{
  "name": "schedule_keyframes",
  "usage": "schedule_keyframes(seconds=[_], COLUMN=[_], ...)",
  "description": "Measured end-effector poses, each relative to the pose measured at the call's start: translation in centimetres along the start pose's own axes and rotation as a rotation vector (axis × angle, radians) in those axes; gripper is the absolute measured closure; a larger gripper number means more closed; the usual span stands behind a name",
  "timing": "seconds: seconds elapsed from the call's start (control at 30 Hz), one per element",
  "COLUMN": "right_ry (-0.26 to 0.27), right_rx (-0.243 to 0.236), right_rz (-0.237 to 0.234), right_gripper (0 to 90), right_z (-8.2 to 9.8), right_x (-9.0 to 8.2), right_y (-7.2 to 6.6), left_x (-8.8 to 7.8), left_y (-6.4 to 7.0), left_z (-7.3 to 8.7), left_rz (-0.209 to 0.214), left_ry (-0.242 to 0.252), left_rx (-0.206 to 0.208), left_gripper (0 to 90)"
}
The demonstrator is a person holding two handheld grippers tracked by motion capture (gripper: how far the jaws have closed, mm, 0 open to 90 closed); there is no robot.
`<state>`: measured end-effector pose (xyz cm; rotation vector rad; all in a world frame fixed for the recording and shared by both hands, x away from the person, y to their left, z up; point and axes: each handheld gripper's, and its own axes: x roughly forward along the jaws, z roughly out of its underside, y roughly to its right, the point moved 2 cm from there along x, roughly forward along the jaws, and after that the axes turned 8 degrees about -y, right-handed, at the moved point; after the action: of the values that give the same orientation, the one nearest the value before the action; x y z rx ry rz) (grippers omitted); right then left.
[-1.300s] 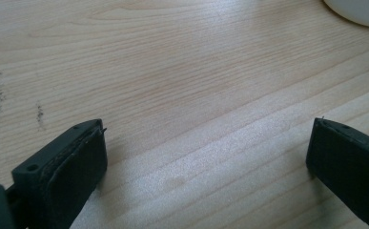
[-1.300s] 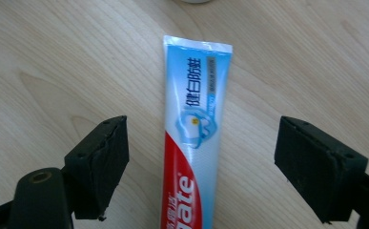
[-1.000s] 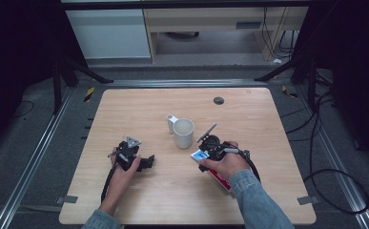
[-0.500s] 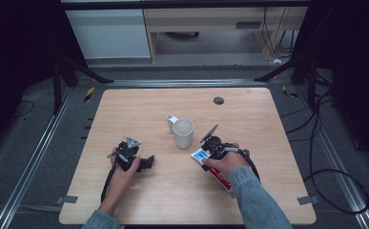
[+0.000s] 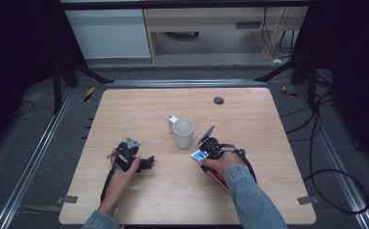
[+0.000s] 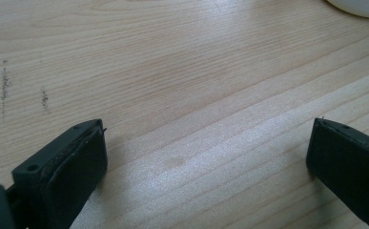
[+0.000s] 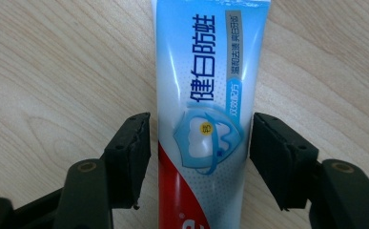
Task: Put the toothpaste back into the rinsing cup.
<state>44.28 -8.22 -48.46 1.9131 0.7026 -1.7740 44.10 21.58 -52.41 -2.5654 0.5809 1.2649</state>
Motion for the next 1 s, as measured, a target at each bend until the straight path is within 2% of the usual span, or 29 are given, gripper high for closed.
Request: schedule_keyframes(seconds=[0.07, 0.1, 0.13, 0.33, 0.53, 0.67, 0.7, 0.73, 1.0], right_ry=[-0.001, 0.002, -0.001, -0.003, -0.008, -0.009, -0.002, -0.002, -0.022], right_rx=[-0.003, -0.015, -0.002, -0.002, -0.011, -0.009, -0.036, -0.042, -0.048], right_rz=[-0.003, 0.011, 0.0, -0.008, 0.002, 0.011, 0.024, 0.027, 0.031], right_gripper=[41.4, 42.8, 44.2, 44.9, 45.2, 48.5, 49.3, 50.1, 53.5], right_z=[-0.05, -0.05, -0.08, -0.1, -0.15, -0.17, -0.14, -0.13, -0.29], right_x=[0.08, 0.18, 0.13, 0.19, 0.3, 0.24, 0.31, 0.3, 0.35], right_y=[0.06, 0.15, 0.15, 0.24, 0.21, 0.11, 0.22, 0.21, 0.3], left_x=[0.0, 0.0, 0.0, 0.0, 0.0, -0.01, 0.0, 0.0, 0.03], left_y=[0.0, 0.0, 0.0, 0.0, 0.0, 0.08, 0.12, 0.14, 0.14], left_z=[0.0, 0.0, 0.0, 0.0, 0.0, 0.0, -0.01, -0.02, -0.04], left_rz=[0.0, 0.0, 0.0, 0.0, 0.0, -0.003, -0.002, -0.001, 0.001], left_ry=[0.0, 0.0, 0.0, 0.0, 0.0, 0.001, 0.001, 0.001, 0.001], left_rx=[0.0, 0.0, 0.0, 0.0, 0.0, 0.003, 0.003, 0.004, 0.007], left_gripper=[0.0, 0.0, 0.0, 0.0, 0.0, 0.0, 0.0, 0.0, 0.0])
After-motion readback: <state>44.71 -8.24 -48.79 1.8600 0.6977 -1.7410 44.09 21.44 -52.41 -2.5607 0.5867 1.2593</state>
